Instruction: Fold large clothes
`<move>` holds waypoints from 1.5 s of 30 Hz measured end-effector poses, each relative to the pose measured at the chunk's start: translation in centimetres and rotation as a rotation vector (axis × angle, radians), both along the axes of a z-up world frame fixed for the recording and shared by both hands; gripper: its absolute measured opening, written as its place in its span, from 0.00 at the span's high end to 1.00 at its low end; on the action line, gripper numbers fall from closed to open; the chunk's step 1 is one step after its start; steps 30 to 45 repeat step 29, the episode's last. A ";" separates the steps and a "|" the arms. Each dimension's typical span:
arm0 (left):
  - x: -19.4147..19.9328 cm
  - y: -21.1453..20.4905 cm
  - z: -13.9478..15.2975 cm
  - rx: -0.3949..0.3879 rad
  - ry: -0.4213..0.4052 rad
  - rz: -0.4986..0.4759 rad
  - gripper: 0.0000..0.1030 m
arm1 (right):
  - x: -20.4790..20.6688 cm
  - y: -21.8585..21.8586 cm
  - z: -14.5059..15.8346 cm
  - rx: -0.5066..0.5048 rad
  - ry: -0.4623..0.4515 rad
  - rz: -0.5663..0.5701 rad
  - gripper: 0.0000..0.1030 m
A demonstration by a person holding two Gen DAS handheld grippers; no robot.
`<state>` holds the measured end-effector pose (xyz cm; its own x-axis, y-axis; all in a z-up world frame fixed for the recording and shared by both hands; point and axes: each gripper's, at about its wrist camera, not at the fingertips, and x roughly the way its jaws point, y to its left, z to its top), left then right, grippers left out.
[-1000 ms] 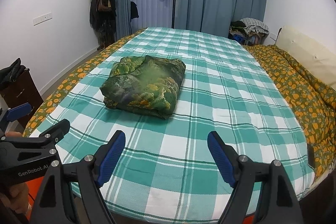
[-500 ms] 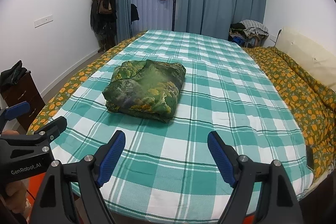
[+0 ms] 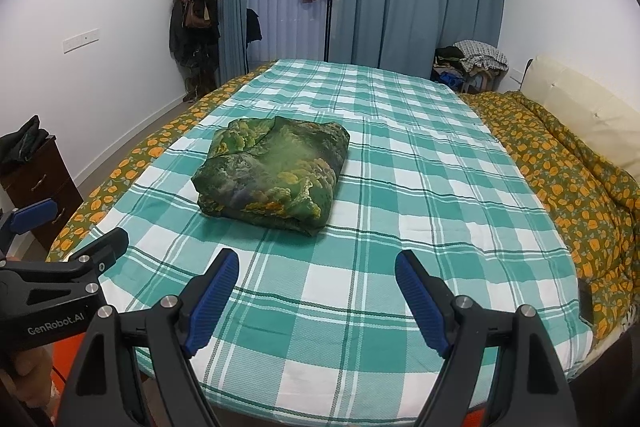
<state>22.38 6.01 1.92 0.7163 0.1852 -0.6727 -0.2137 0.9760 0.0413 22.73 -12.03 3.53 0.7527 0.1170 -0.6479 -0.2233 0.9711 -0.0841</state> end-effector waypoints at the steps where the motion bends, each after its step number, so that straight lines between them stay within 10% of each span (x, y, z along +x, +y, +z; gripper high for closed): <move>1: 0.0 0.0 0.0 0.000 0.001 -0.001 0.01 | 0.0 0.0 0.0 -0.001 0.000 -0.001 0.20; 45: 0.4 -0.1 -1.0 0.014 0.022 -0.012 0.01 | 0.3 -0.6 -1.1 0.003 0.031 -0.010 0.20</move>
